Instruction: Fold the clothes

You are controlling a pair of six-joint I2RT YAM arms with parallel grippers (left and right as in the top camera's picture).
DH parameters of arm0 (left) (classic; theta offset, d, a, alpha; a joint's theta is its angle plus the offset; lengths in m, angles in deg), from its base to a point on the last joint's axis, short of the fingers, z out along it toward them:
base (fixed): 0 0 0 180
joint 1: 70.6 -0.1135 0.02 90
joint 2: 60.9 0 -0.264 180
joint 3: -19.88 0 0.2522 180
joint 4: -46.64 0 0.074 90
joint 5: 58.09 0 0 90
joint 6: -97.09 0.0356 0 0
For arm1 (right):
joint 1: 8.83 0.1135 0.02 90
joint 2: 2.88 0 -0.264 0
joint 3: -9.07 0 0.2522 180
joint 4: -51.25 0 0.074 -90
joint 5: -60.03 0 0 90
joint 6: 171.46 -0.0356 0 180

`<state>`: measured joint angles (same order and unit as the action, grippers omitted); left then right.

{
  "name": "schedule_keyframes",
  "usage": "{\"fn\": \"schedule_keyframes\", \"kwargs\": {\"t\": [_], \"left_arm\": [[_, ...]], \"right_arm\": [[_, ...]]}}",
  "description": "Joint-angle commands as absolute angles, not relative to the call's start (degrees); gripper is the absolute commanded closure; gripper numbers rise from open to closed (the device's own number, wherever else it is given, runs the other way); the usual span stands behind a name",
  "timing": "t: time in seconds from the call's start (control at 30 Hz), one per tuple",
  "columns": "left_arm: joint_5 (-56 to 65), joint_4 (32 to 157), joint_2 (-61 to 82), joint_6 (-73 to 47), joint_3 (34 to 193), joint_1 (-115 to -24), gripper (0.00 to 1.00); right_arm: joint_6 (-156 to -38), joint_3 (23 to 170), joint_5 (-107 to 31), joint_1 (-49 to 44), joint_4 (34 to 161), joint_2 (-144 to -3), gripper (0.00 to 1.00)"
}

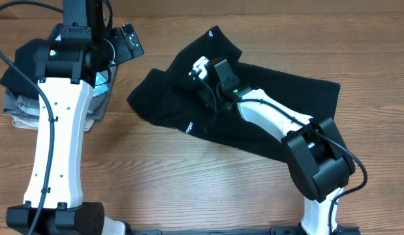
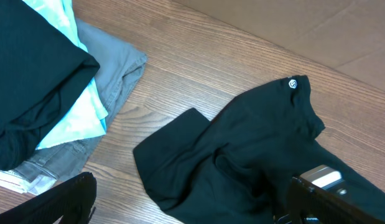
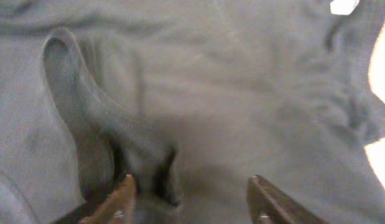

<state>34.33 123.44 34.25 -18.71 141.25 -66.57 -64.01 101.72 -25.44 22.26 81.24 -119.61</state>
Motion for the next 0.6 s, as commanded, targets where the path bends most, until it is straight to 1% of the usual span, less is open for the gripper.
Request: {"fn": "schedule_keyframes", "kwargs": {"t": [0.0, 0.1, 0.2, 0.33, 0.43, 0.5, 0.57], "left_arm": [[35.31, 123.44, 34.58, -18.67, 141.27, -66.50, 0.00], [35.33, 123.44, 34.58, -18.67, 141.27, -66.50, 0.00], [35.31, 123.44, 34.58, -18.67, 141.27, -66.50, 0.00], [35.31, 123.44, 34.58, -18.67, 141.27, -66.50, 0.00], [35.31, 123.44, 34.58, -18.67, 141.27, -66.50, 0.00], [35.31, 123.44, 34.58, -18.67, 141.27, -66.50, 0.00], [35.31, 123.44, 34.58, -18.67, 141.27, -66.50, 0.00]], "right_arm": [[-73.06, 103.28, -24.43, 19.22, 80.13, -118.47, 0.31], [-77.45, 104.81, -24.46, 15.99, 83.58, -113.57, 0.27], [-79.22, 106.29, -24.46, 13.06, 90.84, -107.61, 0.27], [-80.71, 107.30, -24.46, 8.29, 107.23, -99.63, 0.26], [-80.51, 107.30, -24.74, 3.88, 119.95, -96.18, 0.26], [-76.88, 107.28, -26.33, 1.45, 126.40, -96.00, 0.26], [-70.81, 106.80, -29.90, -0.45, 131.29, -96.55, 0.26]]}}
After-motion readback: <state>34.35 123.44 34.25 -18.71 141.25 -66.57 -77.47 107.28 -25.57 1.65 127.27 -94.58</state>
